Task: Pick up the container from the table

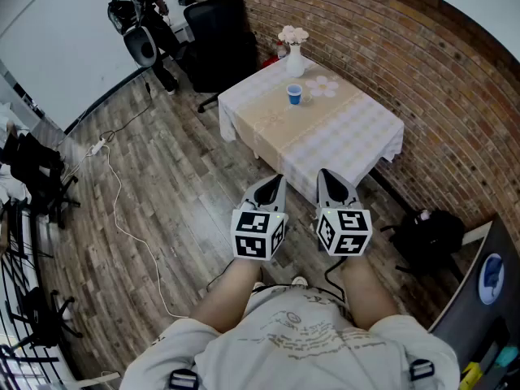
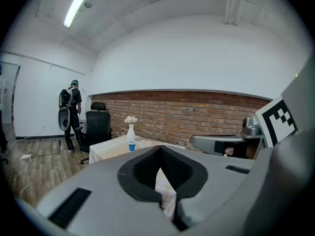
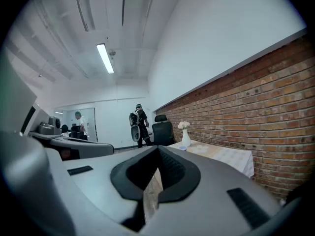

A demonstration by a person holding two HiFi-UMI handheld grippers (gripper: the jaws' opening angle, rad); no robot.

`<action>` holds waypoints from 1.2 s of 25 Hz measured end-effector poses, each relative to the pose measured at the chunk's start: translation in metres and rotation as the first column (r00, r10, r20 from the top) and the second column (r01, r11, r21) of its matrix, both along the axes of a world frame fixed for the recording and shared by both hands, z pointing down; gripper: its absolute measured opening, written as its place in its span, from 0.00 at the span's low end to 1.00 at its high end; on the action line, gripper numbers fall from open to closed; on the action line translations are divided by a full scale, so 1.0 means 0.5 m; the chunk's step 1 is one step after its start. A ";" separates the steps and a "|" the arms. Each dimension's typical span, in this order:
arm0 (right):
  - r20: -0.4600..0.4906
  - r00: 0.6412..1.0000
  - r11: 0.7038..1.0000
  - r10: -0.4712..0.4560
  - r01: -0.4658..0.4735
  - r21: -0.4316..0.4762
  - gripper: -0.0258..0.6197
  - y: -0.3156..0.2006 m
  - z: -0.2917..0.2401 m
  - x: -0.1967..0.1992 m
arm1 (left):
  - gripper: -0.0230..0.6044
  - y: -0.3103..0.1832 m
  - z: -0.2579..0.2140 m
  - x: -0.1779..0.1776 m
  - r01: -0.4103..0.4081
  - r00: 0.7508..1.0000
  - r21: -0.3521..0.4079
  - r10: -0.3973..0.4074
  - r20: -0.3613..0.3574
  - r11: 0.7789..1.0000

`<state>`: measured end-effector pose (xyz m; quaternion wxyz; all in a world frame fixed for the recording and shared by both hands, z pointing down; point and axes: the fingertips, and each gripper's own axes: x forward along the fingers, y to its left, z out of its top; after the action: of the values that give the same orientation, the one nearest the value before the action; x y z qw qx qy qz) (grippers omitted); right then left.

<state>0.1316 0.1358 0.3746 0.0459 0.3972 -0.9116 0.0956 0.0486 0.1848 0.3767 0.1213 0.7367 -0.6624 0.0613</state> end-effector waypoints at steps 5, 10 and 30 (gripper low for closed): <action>0.024 1.000 1.000 0.002 -0.002 0.000 0.04 -0.004 -0.006 0.002 | 0.04 -0.008 0.000 0.003 0.003 1.000 0.002 -0.003 0.003 1.000; 0.060 0.998 0.999 -0.028 0.030 -0.029 0.04 -0.010 -0.002 0.003 | 0.04 -0.015 0.008 0.004 0.017 1.000 -0.007 -0.017 0.005 1.000; 0.016 0.995 0.995 -0.097 0.097 -0.005 0.04 -0.109 0.025 0.023 | 0.04 -0.093 0.047 0.014 0.080 0.997 -0.021 -0.080 -0.015 0.997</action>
<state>0.1432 0.0814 0.3869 0.0445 0.3517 -0.9298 0.0992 0.0556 0.1383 0.4000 0.1363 0.7089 -0.6897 0.0573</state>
